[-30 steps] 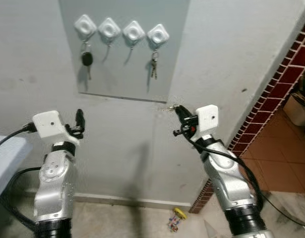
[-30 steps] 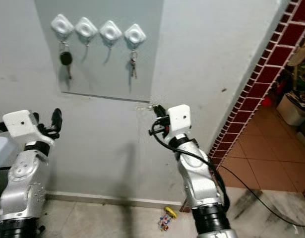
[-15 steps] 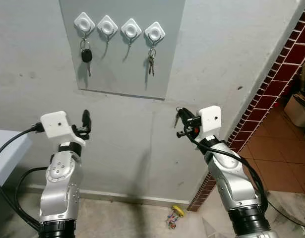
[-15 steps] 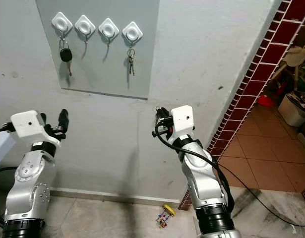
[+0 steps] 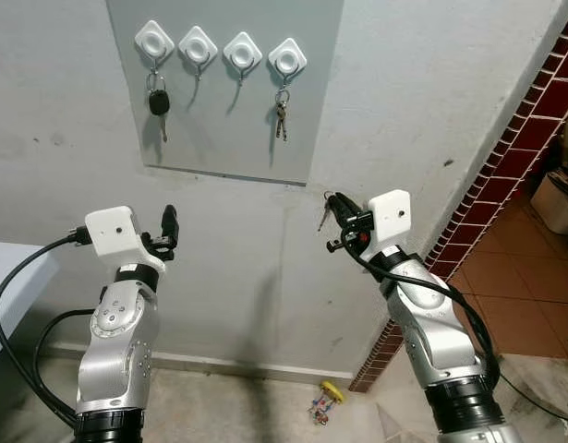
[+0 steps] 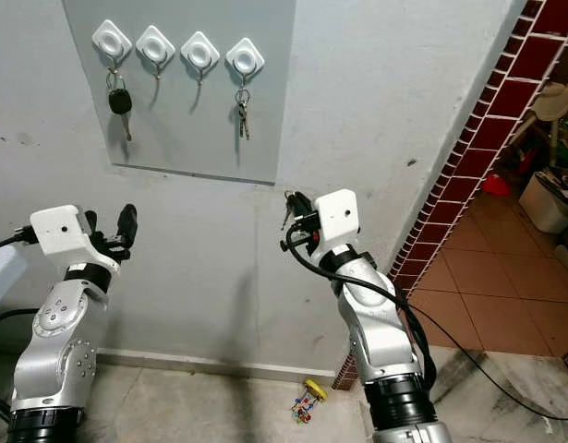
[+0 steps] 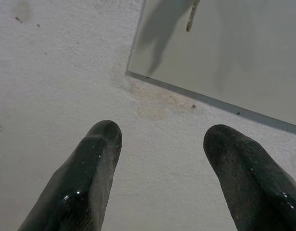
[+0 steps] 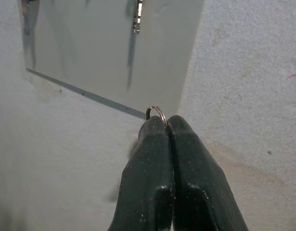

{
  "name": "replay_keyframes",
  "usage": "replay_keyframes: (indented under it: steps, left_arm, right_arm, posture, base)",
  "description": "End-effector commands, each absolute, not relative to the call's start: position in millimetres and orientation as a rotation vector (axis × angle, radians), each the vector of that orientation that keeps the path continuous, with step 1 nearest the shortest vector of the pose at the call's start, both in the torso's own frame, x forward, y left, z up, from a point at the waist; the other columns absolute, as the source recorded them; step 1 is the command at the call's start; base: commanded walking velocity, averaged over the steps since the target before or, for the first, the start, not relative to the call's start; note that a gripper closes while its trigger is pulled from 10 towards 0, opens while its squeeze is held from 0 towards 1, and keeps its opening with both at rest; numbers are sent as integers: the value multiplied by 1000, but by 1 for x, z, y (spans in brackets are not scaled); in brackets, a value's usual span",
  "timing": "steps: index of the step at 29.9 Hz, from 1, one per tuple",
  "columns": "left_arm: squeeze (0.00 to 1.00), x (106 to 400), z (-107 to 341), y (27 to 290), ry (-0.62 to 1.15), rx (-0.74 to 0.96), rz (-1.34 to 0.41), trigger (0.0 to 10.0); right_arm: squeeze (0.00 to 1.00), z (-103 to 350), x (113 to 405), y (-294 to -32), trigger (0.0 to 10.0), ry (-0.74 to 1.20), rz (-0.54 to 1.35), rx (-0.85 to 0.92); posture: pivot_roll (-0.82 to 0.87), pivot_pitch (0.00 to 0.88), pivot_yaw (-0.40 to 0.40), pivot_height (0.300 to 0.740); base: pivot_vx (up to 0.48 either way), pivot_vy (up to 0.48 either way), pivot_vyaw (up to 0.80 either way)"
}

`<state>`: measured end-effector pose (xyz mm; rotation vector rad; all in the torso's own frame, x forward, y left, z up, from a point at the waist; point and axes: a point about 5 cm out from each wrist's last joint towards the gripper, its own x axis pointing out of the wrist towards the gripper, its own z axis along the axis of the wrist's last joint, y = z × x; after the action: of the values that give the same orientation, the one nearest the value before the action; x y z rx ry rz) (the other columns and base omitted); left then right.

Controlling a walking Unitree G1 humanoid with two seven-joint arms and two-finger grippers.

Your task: Hang keys on a hook

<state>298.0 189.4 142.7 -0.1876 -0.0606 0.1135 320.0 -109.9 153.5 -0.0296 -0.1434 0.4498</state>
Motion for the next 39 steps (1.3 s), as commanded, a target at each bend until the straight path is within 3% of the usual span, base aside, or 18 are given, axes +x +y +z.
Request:
replay_keyframes:
  steps: [1,30,39]
  left_arm:
    - [0,297,145,190,-61,-187,104,10000]
    - [0,296,146,190,-58,-185,89,10000]
    - [0,298,146,188,-44,-129,84,10000]
  right_arm:
    - [0,159,318,-109,10000,-166,451,-22]
    - [0,156,313,-104,10000,-162,459,6]
    - [0,157,312,-102,10000,-163,468,9]
  posture:
    - [-53,5,-56,728]
    - [-52,0,-49,728]
    - [-51,0,-49,728]
  base:
    - [0,0,0]
    - [0,263,0]
    - [0,0,0]
